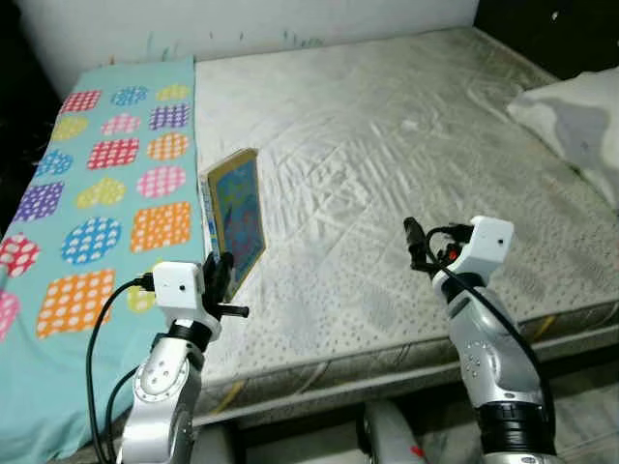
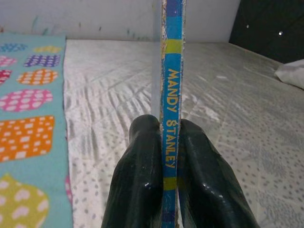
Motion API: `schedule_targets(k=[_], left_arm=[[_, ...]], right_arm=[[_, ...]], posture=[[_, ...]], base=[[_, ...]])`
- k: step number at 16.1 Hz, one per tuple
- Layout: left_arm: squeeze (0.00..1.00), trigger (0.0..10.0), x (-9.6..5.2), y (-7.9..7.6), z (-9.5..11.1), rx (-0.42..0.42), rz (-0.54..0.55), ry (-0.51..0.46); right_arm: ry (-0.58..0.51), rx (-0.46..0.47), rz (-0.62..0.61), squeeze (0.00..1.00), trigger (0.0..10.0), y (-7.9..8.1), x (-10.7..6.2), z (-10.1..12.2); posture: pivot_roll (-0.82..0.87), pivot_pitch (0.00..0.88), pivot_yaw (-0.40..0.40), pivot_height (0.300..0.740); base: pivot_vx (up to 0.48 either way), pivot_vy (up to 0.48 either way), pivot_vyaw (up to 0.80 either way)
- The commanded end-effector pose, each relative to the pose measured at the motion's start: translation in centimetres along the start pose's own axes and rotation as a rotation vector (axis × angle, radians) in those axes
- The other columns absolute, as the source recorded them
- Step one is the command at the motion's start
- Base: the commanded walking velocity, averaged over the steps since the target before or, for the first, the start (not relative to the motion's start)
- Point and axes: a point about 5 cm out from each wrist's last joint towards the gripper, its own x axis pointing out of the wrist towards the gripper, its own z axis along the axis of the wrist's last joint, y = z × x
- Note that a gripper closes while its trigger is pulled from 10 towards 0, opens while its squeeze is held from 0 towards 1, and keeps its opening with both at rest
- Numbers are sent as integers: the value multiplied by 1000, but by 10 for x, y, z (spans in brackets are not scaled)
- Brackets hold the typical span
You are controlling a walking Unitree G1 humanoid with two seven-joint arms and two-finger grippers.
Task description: Clean up the room
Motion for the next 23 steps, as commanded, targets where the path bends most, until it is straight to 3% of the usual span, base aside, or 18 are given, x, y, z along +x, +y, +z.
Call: schedule_targets(k=[1, 5, 6, 11, 19, 22, 23], left_arm=[[0, 0, 2, 1, 8, 8, 3, -33], [0, 0, 7, 2, 7, 11, 4, -28], [0, 0, 10, 1, 7, 13, 6, -26], [0, 0, 10, 1, 6, 9, 5, -21], [0, 0, 9, -1, 3, -3, 8, -16], [0, 0, 9, -1, 3, -7, 6, -14], [0, 0, 9, -1, 3, -8, 4, -14]], right_arm=[[-4, -1, -13, 0, 10000, -2, 1, 1], [0, -34, -17, 0, 10000, -5, 2, 0], [-11, -125, -14, 0, 10000, -1, 2, 1], [-46, -48, 47, 0, 10000, 6, 1, 4], [-65, -65, 77, 0, 10000, 7, 3, 9], [-44, -106, 11, 0, 10000, 2, 3, 5], [-68, -105, 60, 0, 10000, 5, 2, 8]], posture=[[-85, 0, 56, 625], [-88, 0, 60, 625], [-90, 0, 62, 625], [-90, 0, 65, 625], [-93, 0, 64, 678], [-94, 0, 64, 678], [-93, 0, 66, 678]], base=[[0, 0, -538], [0, 0, -555], [0, 0, 0], [0, 0, -98], [0, 0, -74], [0, 0, -133], [0, 0, 0]])
